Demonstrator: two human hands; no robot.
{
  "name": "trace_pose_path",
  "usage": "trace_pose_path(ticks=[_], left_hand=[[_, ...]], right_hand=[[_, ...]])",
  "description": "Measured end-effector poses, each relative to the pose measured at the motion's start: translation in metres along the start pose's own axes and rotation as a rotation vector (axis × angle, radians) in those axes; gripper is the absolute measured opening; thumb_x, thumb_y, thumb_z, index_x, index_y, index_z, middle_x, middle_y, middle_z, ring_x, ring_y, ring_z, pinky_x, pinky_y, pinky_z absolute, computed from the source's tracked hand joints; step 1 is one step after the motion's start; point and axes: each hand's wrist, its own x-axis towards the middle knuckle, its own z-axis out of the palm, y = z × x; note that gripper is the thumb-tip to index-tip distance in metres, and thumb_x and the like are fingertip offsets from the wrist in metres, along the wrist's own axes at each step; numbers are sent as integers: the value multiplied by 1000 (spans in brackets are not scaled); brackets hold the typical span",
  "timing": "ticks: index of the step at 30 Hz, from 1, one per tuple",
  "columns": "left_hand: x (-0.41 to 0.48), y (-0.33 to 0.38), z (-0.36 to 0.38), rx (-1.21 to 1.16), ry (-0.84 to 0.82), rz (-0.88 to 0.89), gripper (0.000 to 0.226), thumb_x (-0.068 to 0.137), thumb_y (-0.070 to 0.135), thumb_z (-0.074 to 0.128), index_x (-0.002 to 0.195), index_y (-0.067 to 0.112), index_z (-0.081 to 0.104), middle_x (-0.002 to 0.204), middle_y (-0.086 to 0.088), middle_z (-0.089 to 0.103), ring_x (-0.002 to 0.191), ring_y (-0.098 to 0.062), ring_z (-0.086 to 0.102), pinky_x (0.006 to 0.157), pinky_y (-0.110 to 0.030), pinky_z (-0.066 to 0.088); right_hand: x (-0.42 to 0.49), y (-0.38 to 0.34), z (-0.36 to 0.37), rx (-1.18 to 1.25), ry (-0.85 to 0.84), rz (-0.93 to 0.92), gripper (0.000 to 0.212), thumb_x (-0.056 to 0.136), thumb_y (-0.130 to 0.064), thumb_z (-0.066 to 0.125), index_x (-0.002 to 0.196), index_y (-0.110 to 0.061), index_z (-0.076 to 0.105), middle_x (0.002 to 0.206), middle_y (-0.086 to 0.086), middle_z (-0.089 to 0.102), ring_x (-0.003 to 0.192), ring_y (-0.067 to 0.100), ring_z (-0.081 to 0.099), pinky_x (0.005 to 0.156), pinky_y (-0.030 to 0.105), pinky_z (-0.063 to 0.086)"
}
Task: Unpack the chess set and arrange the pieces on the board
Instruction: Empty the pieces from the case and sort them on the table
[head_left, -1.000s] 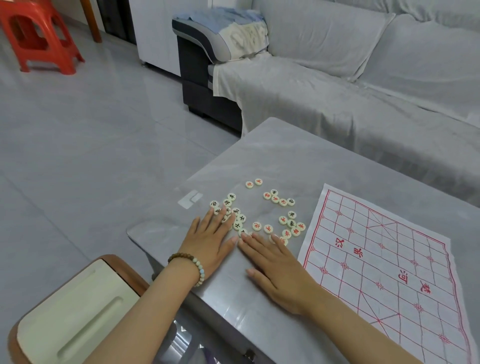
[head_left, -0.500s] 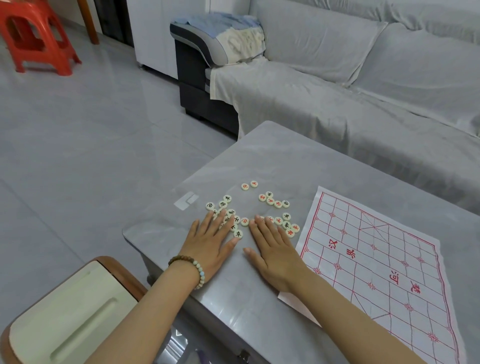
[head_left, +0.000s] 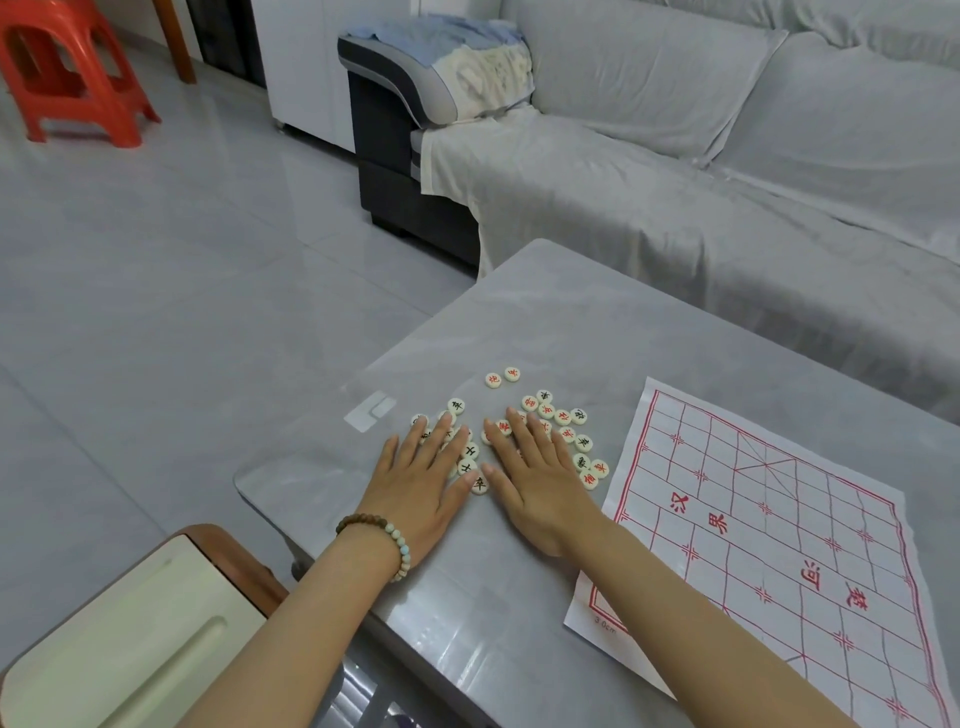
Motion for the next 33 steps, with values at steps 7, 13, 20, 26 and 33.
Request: trace_pose_path(ticks=[7, 13, 20, 26, 33], left_hand=[[4, 0, -2, -51, 33, -13, 100, 54, 72, -38, 143, 34, -16, 149, 18, -24, 141, -10, -20, 110, -29, -16], [10, 6, -3, -40, 20, -9, 116, 44, 73, -44, 146, 30, -12, 151, 14, -24, 141, -12, -20, 111, -30, -15], [14, 10, -1, 3, 24, 5, 120, 41, 70, -48, 147, 29, -8, 154, 9, -18, 141, -13, -18, 112, -30, -14], [12, 10, 4, 37, -7, 2, 119, 43, 77, -41, 147, 26, -11, 153, 6, -22, 141, -16, -19, 111, -31, -15], [9, 19, 5, 46, -3, 30, 94, 62, 66, -17, 146, 26, -13, 154, 5, -21, 140, -14, -22, 111, -32, -15]], right_hand=[[39, 2, -7, 45, -24, 79, 55, 99, -47, 15, 149, -31, -3, 157, -3, -16, 142, 15, -22, 116, 37, -14], [69, 6, -13, 72, -36, 128, 56, 99, -47, 16, 149, -31, -5, 157, -4, -17, 143, 18, -21, 116, 38, -14], [43, 25, -48, 311, 137, 1, 48, 102, -36, 22, 149, -24, 18, 158, -6, 6, 145, 10, 2, 115, 26, -2], [-25, 57, -58, 500, 159, 124, 49, 97, -47, 24, 145, -34, 27, 153, -18, 21, 139, -1, 18, 113, 22, 12], [-57, 66, -39, 186, -21, 38, 51, 99, -42, 15, 149, -30, 12, 156, -16, 5, 141, -4, -2, 114, 21, -10]])
